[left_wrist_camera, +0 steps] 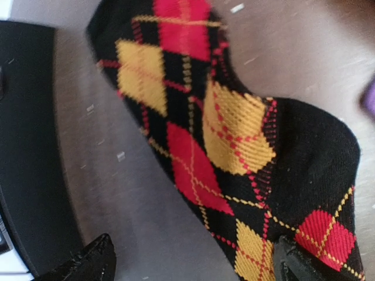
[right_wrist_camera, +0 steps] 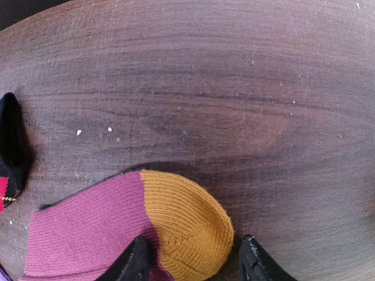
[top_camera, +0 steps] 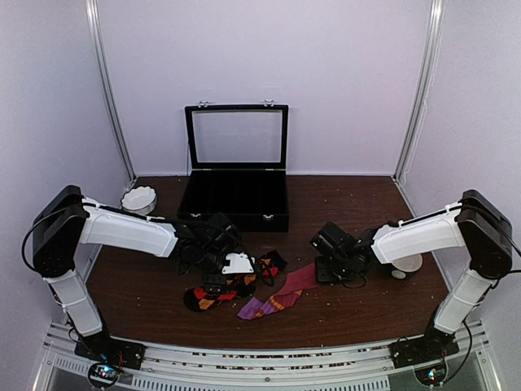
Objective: Roll the socks
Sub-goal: Move the sock to the center of the board, then adjust the sock at the center of the board.
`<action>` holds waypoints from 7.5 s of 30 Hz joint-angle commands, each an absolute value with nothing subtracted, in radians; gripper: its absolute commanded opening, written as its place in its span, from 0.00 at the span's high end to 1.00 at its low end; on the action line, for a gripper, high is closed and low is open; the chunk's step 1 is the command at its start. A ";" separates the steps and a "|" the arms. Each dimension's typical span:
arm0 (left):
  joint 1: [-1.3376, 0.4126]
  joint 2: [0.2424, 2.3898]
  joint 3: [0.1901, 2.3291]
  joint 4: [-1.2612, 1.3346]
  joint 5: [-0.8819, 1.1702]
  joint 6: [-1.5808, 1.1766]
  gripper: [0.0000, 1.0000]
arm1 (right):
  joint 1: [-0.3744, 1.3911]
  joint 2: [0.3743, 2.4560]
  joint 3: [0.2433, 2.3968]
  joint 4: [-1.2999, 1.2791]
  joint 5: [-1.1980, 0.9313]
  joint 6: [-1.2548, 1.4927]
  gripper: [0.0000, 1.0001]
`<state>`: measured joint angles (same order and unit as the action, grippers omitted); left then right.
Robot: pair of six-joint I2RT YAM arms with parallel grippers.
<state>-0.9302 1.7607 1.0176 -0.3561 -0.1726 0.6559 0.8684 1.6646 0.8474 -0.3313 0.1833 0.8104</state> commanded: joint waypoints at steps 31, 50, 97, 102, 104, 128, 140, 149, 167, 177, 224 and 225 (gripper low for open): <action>-1.068 1.732 1.222 -0.627 0.111 0.754 0.04 | 0.806 1.736 0.960 -0.383 0.263 0.644 0.80; -1.181 1.848 1.195 -0.463 0.116 0.755 0.18 | 0.781 1.731 0.930 -0.381 0.230 0.655 0.80; -1.137 1.901 1.198 0.246 -0.988 1.357 1.00 | 0.679 1.562 0.917 -0.261 0.303 0.575 0.89; -1.125 1.896 1.251 0.189 -1.034 1.376 1.00 | 0.660 1.585 0.995 -0.281 0.283 0.543 0.88; -1.136 1.892 1.252 0.037 -1.029 1.298 0.98 | 0.655 1.618 1.011 -0.281 0.276 0.537 0.88; -1.001 1.861 1.507 -0.716 -0.057 0.515 0.62 | 0.620 1.723 1.057 -0.384 0.428 0.412 0.82; -1.006 2.010 1.521 -0.422 -0.168 0.629 0.65 | 0.615 1.704 0.973 -0.358 0.402 0.453 0.73; -1.026 2.124 1.520 -0.342 -0.236 0.638 0.69 | 0.561 1.686 0.955 -0.321 0.295 0.486 0.70; -1.041 2.115 1.510 -0.545 -0.062 0.569 0.94 | 0.541 1.868 1.104 -0.354 0.193 0.476 0.85; -1.093 2.129 1.546 -0.679 -0.009 0.559 0.92 | 0.529 1.931 1.189 -0.400 0.173 0.439 0.88; -0.527 1.813 1.145 -0.765 -0.104 0.593 0.76 | 1.129 1.816 0.861 0.383 0.000 -0.040 0.51; -0.526 1.801 1.142 -0.778 -0.110 0.595 0.77 | 1.129 1.829 0.869 0.374 -0.008 -0.040 0.53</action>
